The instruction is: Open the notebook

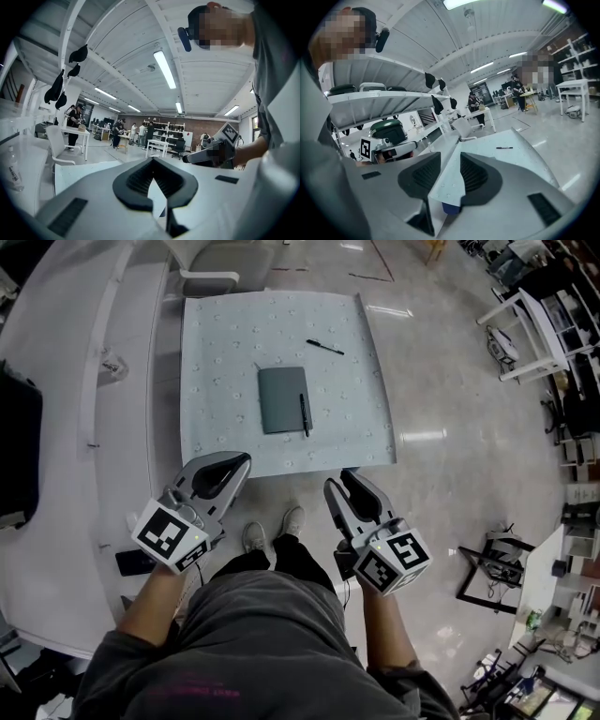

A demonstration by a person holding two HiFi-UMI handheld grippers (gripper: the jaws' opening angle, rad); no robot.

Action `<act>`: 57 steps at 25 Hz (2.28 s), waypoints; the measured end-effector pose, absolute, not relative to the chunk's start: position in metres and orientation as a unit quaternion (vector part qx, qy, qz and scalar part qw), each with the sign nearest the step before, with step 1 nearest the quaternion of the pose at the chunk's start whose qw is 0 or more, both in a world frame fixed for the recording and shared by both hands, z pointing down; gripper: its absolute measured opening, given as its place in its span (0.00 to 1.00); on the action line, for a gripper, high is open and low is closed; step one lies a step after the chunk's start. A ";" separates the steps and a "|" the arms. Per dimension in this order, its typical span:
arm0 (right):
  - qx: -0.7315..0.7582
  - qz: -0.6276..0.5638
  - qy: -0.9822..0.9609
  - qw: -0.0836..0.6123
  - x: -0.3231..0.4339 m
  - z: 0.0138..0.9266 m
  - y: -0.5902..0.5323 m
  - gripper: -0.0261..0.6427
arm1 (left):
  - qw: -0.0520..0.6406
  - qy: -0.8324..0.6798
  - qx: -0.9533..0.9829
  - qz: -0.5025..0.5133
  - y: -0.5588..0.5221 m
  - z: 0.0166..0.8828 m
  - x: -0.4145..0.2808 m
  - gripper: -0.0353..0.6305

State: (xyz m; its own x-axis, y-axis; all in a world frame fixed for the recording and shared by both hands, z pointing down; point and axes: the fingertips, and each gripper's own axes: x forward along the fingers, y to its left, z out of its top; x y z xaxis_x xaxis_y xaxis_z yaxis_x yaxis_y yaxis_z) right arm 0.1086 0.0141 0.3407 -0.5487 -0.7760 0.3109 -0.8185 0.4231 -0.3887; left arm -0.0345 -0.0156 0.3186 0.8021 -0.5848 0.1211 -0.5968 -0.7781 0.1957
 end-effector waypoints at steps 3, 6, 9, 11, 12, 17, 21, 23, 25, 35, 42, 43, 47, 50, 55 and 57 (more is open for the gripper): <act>0.467 0.258 -0.844 0.045 0.111 0.348 0.002 0.21 | 0.115 -0.319 0.940 0.031 -0.026 0.324 -0.035 0.05; 0.462 0.262 -0.846 0.047 0.115 0.353 -0.014 0.21 | 0.120 -0.324 0.938 0.036 -0.038 0.329 -0.032 0.05; 0.454 0.266 -0.849 0.048 0.122 0.357 -0.037 0.21 | 0.123 -0.331 0.935 0.042 -0.057 0.333 -0.026 0.05; 0.447 0.269 -0.852 0.049 0.126 0.362 -0.053 0.21 | 0.123 -0.338 0.932 0.045 -0.071 0.337 -0.022 0.05; 0.442 0.271 -0.854 0.050 0.128 0.365 -0.062 0.21 | 0.124 -0.342 0.930 0.046 -0.078 0.338 -0.019 0.05; 0.419 0.281 -0.862 0.056 0.139 0.376 -0.103 0.21 | 0.129 -0.361 0.922 0.056 -0.113 0.345 -0.007 0.05; 0.398 0.288 -0.869 0.061 0.149 0.385 -0.136 0.21 | 0.134 -0.381 0.913 0.063 -0.140 0.352 0.002 0.05; 0.390 0.292 -0.871 0.063 0.155 0.389 -0.152 0.21 | 0.135 -0.389 0.909 0.067 -0.154 0.353 0.008 0.05; 0.382 0.295 -0.874 0.064 0.162 0.392 -0.168 0.21 | 0.137 -0.397 0.905 0.070 -0.167 0.355 0.015 0.05; 0.341 0.316 -0.882 0.076 0.187 0.412 -0.227 0.21 | 0.150 -0.431 0.885 0.092 -0.219 0.369 0.041 0.05; 0.321 0.327 -0.885 0.083 0.192 0.436 -0.259 0.21 | 0.162 -0.447 0.873 0.107 -0.241 0.390 0.046 0.05; 0.318 0.329 -0.885 0.085 0.191 0.439 -0.263 0.21 | 0.165 -0.448 0.872 0.110 -0.243 0.393 0.046 0.05; 0.308 0.333 -0.886 0.095 0.188 0.453 -0.277 0.21 | 0.172 -0.454 0.866 0.116 -0.251 0.404 0.044 0.05; 0.302 0.336 -0.886 0.101 0.184 0.464 -0.287 0.21 | 0.178 -0.456 0.863 0.120 -0.255 0.414 0.042 0.05; 0.293 0.343 -0.885 0.117 0.174 0.489 -0.303 0.21 | 0.191 -0.459 0.859 0.126 -0.262 0.432 0.036 0.05; 0.291 0.347 -0.883 0.126 0.170 0.503 -0.310 0.21 | 0.196 -0.458 0.858 0.128 -0.265 0.440 0.033 0.05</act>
State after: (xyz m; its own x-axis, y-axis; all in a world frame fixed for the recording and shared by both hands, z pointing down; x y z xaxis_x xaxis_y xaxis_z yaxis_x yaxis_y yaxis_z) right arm 0.1698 -0.3095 0.5026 -0.7991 -0.4262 0.4241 -0.6009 0.5903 -0.5389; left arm 0.0332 -0.2654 0.4401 0.5479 -0.7356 0.3984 -0.8356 -0.5038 0.2190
